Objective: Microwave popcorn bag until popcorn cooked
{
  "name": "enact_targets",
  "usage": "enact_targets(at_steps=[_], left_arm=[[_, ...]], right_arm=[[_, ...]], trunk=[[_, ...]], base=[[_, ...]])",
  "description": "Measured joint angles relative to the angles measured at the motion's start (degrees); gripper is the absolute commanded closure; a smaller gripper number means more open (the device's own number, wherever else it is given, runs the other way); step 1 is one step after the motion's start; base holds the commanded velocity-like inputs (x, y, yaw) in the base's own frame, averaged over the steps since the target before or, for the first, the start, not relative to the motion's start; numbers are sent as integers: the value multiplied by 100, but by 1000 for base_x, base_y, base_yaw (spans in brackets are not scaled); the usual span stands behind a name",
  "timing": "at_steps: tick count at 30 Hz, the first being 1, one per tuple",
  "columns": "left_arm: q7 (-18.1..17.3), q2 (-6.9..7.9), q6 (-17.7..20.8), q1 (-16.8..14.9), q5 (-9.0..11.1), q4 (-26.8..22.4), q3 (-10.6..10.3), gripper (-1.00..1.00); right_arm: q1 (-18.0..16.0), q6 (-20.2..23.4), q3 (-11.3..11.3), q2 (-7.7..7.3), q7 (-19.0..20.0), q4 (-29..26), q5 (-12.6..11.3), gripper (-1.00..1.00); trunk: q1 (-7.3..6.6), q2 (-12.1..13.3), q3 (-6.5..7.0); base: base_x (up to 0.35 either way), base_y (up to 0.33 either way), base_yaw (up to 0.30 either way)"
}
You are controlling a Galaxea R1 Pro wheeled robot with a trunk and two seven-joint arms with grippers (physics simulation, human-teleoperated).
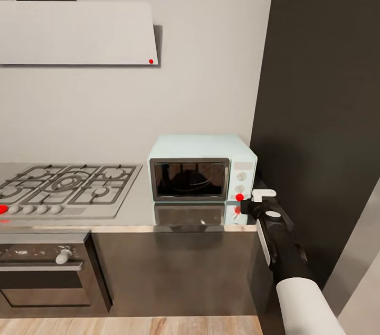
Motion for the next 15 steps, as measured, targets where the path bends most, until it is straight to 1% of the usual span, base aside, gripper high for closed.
enact_targets(at_steps=[3,7,15], left_arm=[[-1,0,-3,0,0,0,0,-100],[0,0,-1,-1,0,0,0,-100],[0,0,-4,0,0,0,0,-100]], right_arm=[[-1,-2,0,0,-1,20,0,100],[-1,-7,2,-1,-14,220,25,100],[0,-8,1,-8,-18,271,36,100]], trunk=[[1,0,0],[1,1,0],[1,0,0]], base=[[26,0,0],[5,0,0],[0,0,0]])
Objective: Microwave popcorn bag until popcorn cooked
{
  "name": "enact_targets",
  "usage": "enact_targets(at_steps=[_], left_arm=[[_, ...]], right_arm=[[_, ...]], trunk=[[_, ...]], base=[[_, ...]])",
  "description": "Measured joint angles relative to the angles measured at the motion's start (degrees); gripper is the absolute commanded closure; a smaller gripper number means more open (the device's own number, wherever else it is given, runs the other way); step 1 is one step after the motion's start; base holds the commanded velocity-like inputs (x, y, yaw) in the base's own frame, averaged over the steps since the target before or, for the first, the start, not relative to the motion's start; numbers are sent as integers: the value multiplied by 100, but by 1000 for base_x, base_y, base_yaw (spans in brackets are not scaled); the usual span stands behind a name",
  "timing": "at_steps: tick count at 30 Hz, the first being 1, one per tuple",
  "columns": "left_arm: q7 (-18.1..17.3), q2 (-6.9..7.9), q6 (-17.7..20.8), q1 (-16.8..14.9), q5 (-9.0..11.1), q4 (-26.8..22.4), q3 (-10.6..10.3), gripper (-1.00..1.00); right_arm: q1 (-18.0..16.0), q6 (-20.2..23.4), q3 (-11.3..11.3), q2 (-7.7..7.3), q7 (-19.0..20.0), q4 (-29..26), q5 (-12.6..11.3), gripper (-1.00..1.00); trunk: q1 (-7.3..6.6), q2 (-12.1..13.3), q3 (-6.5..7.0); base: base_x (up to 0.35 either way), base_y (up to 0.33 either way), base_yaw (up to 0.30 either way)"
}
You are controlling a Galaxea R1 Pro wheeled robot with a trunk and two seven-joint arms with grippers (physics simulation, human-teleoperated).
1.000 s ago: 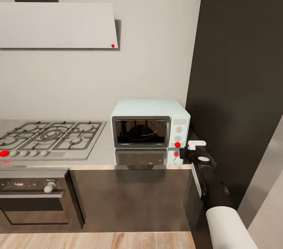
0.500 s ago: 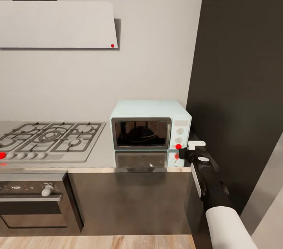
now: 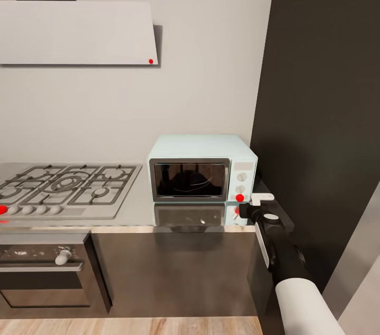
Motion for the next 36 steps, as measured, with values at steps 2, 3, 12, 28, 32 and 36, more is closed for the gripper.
enact_targets(at_steps=[2,3,12,28,32,36], left_arm=[[0,0,3,0,0,0,0,-100],[0,0,5,0,0,0,0,-100],[7,0,-2,-1,0,0,0,-100],[8,0,-4,-2,0,0,0,-100],[8,0,-4,0,0,0,0,-100],[8,0,-4,0,0,0,0,-100]], right_arm=[[-1,0,0,5,0,1,4,100],[-1,0,0,7,0,3,5,100],[0,-4,0,-3,-15,183,-1,100],[-1,-9,0,-18,-16,253,11,100],[-1,-9,1,-16,-16,253,15,100],[-1,-9,1,-16,-16,253,15,100]], trunk=[[0,0,0],[-1,0,0],[-1,0,0],[-1,0,0],[-1,0,0],[-1,0,0]], base=[[34,0,0],[84,0,0],[155,0,0],[19,0,0],[83,0,0],[86,0,0]])
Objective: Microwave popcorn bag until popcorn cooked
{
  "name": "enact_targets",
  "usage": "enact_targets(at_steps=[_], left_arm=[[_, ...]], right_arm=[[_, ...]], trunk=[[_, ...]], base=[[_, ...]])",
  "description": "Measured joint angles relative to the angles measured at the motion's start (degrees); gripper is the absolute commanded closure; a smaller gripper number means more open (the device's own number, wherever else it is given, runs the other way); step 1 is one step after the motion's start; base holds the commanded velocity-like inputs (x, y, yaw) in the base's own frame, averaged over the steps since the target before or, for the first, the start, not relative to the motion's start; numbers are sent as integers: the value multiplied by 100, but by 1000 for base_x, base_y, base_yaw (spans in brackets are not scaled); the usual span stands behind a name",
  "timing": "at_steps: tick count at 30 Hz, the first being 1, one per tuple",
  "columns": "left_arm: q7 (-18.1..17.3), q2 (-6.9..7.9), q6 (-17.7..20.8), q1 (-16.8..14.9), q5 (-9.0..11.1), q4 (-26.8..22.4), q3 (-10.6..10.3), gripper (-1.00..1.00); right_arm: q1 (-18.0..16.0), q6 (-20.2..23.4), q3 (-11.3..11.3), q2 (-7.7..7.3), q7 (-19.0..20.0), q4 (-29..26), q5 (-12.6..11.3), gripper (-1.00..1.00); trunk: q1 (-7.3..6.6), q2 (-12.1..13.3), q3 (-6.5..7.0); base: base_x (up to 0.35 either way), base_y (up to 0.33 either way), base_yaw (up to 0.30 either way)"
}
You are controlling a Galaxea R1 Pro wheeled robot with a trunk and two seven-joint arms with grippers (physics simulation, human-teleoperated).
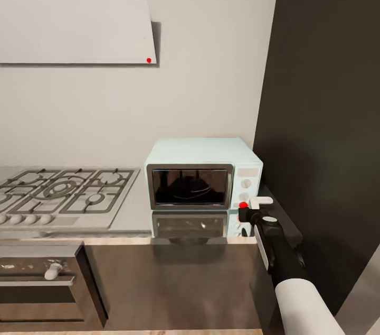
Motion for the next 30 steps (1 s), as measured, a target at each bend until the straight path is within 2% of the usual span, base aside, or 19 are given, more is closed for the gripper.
enact_targets(at_steps=[18,24,30], left_arm=[[1,1,0,1,1,-2,2,-100],[1,1,0,0,1,-3,2,-100],[1,1,0,1,1,-3,2,-100]], right_arm=[[4,-5,-1,-19,1,26,-20,100],[29,-173,-18,-30,-16,263,68,100],[105,-179,-23,-29,-9,271,31,100]], trunk=[[-4,-3,0],[-84,-2,-1],[-144,-2,-1]], base=[[87,0,0],[86,0,0],[86,0,0]])
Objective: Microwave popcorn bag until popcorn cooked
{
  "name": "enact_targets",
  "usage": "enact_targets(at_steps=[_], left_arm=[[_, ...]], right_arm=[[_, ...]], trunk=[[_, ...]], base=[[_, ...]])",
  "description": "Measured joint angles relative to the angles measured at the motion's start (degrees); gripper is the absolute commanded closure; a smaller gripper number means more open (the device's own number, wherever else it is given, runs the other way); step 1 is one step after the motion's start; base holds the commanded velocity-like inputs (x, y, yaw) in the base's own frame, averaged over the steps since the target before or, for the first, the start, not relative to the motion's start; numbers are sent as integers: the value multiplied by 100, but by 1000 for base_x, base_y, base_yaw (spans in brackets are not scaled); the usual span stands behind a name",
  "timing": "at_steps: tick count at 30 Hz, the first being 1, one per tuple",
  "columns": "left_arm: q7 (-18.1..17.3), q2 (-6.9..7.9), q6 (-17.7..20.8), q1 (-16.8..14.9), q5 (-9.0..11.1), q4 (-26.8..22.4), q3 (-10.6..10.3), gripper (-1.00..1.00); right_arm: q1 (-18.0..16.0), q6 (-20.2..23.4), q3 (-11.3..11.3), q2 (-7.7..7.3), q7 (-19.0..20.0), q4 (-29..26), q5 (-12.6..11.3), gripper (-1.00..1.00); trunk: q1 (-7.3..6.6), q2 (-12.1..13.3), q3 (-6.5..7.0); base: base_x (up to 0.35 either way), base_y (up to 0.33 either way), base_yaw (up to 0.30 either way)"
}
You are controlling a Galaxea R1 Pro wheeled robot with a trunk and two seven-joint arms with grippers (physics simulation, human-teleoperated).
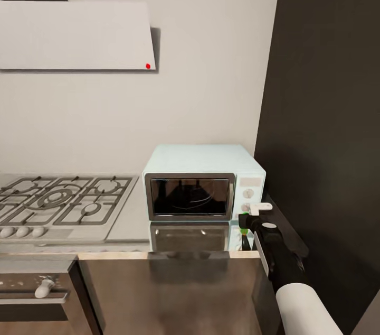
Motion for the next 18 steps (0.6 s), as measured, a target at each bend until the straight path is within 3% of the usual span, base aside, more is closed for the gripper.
enact_targets(at_steps=[8,13,18], left_arm=[[-7,0,-4,0,-20,0,0,-100],[3,-8,-8,-2,-18,3,-2,-100],[1,-10,-9,-2,-19,3,-2,-100]], right_arm=[[40,-9,3,0,10,-8,2,100],[-106,2,16,0,28,-7,-2,100],[-104,3,17,1,37,-7,-5,100]], trunk=[[-19,0,0],[144,5,1],[148,3,1]], base=[[17,0,0],[-282,0,0],[-343,0,0]])
